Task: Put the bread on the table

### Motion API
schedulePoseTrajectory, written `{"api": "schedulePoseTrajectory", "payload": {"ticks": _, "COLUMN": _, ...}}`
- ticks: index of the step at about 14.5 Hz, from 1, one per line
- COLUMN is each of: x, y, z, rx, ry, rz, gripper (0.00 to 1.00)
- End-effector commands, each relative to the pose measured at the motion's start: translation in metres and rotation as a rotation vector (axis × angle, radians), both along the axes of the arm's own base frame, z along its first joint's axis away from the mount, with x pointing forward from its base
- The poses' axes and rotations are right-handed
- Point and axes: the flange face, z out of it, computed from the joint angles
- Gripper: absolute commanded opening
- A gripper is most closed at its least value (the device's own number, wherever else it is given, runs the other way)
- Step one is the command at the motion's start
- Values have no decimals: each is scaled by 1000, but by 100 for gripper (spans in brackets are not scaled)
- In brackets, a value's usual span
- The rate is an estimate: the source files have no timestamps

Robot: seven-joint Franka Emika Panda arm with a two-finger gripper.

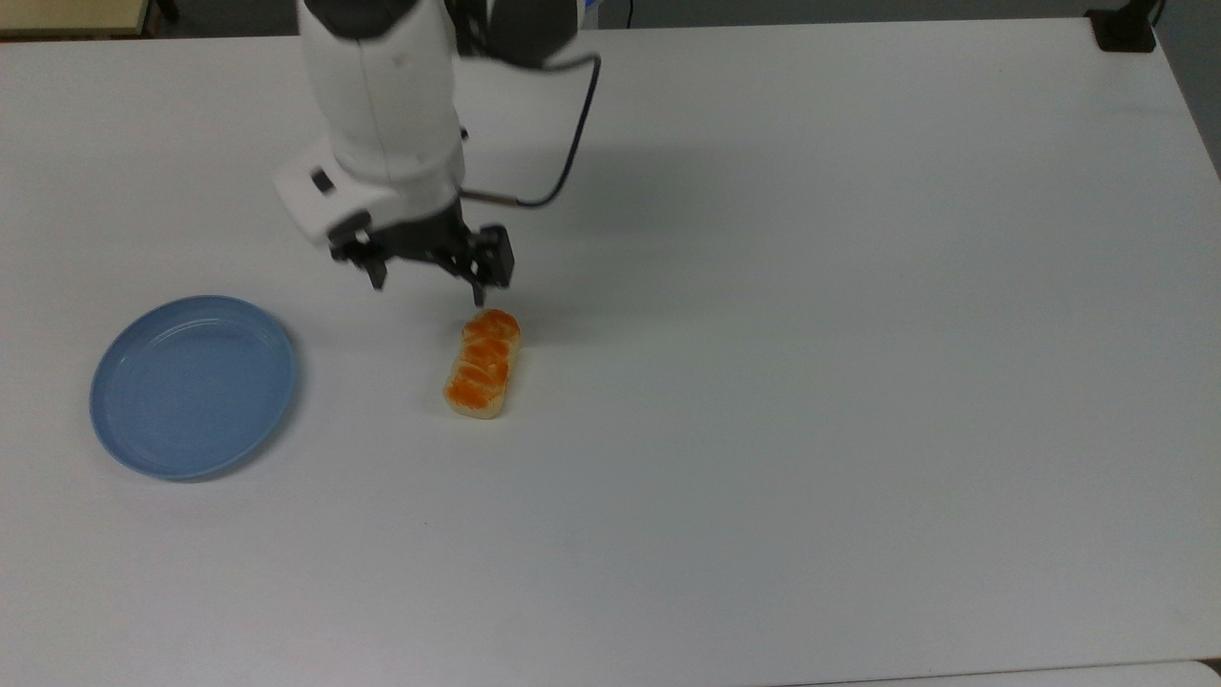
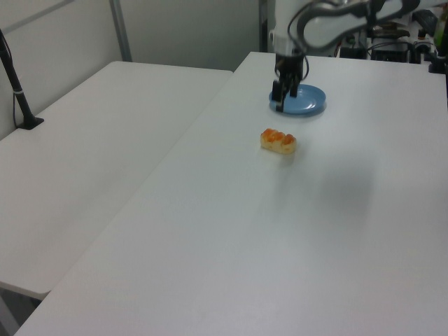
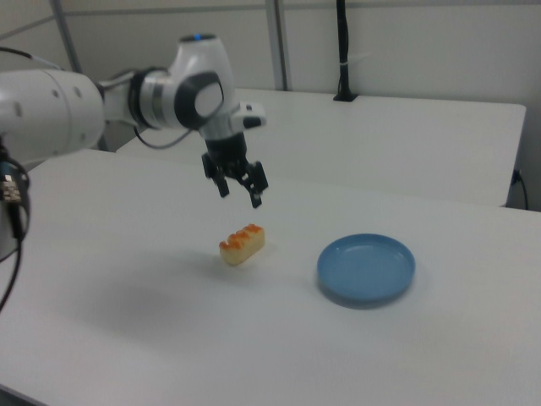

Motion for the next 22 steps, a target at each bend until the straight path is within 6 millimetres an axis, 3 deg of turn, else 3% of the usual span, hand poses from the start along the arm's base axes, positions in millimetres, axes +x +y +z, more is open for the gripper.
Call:
{"api": "schedulePoseTrajectory", "payload": {"ticks": 1, "x": -48, "y": -20, "z": 81, "rx": -8, "ry": 41, "rz": -101, "gripper": 100}}
{"api": "schedulePoseTrajectory", "payload": {"ticks": 6, "x": -110, "y": -38, "z": 168, "rx": 51, "ry": 32, "rz": -198, "gripper": 100}}
{"api": "schedulePoseTrajectory", "payload": {"ticks": 8, "x": -123, "y": -37, "z": 186, "rx": 43, "ry": 19, "rz": -203, "gripper": 100}}
{"api": "schedulePoseTrajectory", "payload": {"ticks": 12, "x": -140, "y": -39, "z": 195, "rx": 44, "ry": 57, "rz": -177, "gripper": 100}}
{"api": "schedulePoseTrajectory", "payload": {"ticks": 22, "x": -121, "y": -40, "z": 182, "rx": 8, "ry": 2, "rz": 69, "gripper": 100}}
